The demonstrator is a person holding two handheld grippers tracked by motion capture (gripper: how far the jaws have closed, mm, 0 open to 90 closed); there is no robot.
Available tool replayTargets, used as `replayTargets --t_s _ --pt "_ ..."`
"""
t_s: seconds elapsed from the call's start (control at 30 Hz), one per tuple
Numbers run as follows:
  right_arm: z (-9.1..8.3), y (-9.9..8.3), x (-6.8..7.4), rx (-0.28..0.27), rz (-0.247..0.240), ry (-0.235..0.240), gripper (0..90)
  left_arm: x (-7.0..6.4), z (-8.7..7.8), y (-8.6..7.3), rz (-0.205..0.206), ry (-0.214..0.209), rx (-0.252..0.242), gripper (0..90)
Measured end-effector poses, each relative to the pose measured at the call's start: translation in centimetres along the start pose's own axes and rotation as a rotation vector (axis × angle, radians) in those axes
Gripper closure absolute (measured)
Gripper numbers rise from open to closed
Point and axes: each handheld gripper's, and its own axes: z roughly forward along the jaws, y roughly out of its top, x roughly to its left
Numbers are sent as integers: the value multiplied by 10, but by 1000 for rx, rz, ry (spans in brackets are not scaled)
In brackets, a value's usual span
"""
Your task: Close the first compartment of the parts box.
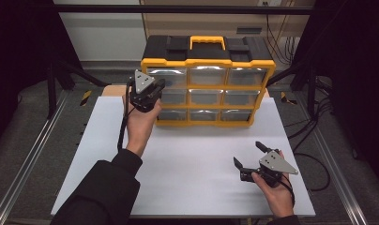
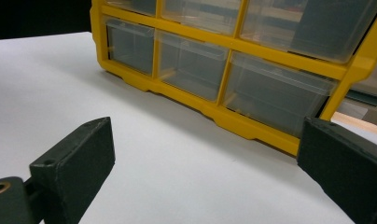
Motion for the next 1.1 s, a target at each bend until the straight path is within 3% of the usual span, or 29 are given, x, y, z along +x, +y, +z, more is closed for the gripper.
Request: replayTargets --t_s 0.43,0.77,1.1 --pt "-1 0 0 -5 -9 -7 46 1 3 0 -13 6 3 895" --pt "-1 0 0 -7 -6 -9 46 1 5 0 2 5 10 895" --pt "-1 0 0 -6 -5 -8 46 3 8 0 -16 12 6 895"
